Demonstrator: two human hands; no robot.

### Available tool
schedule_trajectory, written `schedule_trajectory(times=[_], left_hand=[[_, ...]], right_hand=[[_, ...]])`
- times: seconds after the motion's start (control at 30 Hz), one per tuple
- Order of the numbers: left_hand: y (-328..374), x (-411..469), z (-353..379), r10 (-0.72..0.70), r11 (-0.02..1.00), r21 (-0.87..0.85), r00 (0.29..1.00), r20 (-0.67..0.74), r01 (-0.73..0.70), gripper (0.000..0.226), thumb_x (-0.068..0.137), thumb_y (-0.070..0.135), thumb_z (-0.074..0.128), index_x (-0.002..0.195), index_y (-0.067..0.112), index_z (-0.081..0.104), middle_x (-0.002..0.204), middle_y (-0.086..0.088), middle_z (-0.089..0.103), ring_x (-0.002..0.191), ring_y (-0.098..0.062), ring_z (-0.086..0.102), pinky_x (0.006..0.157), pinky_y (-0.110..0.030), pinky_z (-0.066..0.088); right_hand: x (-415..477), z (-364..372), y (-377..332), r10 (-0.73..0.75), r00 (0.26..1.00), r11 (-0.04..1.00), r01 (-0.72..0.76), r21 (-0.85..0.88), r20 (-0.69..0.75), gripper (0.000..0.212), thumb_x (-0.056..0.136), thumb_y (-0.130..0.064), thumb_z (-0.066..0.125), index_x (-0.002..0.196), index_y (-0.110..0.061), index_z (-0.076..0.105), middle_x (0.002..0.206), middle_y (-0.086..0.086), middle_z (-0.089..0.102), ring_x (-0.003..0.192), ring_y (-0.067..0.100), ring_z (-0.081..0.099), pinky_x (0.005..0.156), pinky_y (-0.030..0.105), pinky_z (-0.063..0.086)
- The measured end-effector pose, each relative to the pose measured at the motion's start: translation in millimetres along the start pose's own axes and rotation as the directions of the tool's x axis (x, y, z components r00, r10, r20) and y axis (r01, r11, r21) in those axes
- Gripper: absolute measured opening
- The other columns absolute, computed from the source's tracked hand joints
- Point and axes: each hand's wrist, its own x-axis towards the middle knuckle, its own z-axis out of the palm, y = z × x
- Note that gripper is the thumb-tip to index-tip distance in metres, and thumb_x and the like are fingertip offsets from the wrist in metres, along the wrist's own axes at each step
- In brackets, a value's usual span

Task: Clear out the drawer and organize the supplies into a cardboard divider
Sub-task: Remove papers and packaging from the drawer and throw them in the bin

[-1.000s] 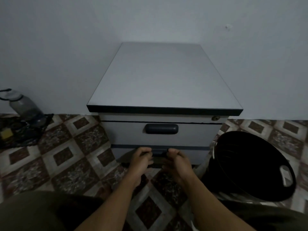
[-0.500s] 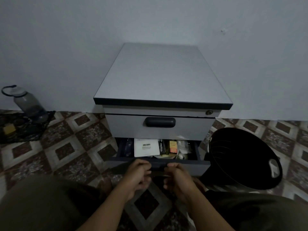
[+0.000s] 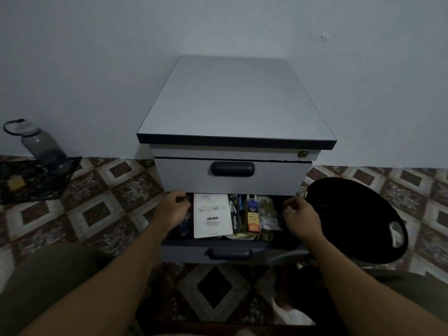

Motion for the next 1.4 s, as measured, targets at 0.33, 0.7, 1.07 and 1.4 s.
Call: schedule_trajectory(times=[0.33, 0.7, 1.07, 1.4], left_hand=[[-23.7, -4.3, 9.3, -0.097, 0.992, -0.061, 0.98, 0.176, 0.11, 0.067, 0.098, 0.026, 0.059, 0.156, 0.02, 0.025, 0.158, -0.005, 0.033, 0.139, -0.025, 0.037, 0.101, -0.029, 0.033], [-47.3, -39.3, 2.9, -0.185, 0.983, 0.021, 0.976, 0.113, 0.184, 0.021, 0.089, 0.016, 0.06, 0.104, 0.025, 0.048, 0.1, 0.0, 0.056, 0.082, -0.01, 0.052, 0.075, -0.03, 0.047], [-47.4, -43.8, 4.6, -0.17, 0.985, 0.032, 0.971, 0.17, 0.167, 0.036, 0.089, 0.022, 0.062, 0.122, 0.027, 0.048, 0.105, 0.002, 0.057, 0.091, -0.012, 0.055, 0.079, -0.032, 0.046], [-42.9, -49.8, 14.1, 0.121, 0.94, 0.321, 0.993, -0.014, -0.11, 0.027, 0.085, 0.034, 0.056, 0.111, 0.032, 0.052, 0.108, 0.0, 0.058, 0.09, -0.019, 0.06, 0.077, -0.043, 0.057]], right_hand=[[0.9, 11.2, 15.6, 0.062, 0.969, 0.976, -0.109, 0.188, 0.239, 0.056, 0.092, -0.011, 0.063, 0.143, -0.016, 0.042, 0.131, 0.006, 0.053, 0.107, 0.025, 0.06, 0.094, 0.043, 0.052], [-51.4, 16.5, 30.0, 0.197, 0.977, 0.98, -0.199, 0.026, 0.078, 0.022, 0.085, -0.025, 0.062, 0.102, -0.02, 0.05, 0.094, 0.004, 0.061, 0.086, 0.026, 0.059, 0.079, 0.042, 0.052], [-64.1, 22.5, 26.1, 0.164, 0.971, 0.983, -0.175, 0.053, 0.175, 0.023, 0.089, -0.027, 0.061, 0.109, -0.029, 0.048, 0.102, 0.0, 0.059, 0.088, 0.025, 0.064, 0.084, 0.049, 0.056], [-80.2, 31.7, 12.9, -0.042, 0.996, 0.985, 0.028, -0.168, -0.076, 0.046, 0.085, -0.03, 0.064, 0.126, -0.014, 0.049, 0.131, 0.013, 0.048, 0.12, 0.033, 0.042, 0.098, 0.044, 0.042]])
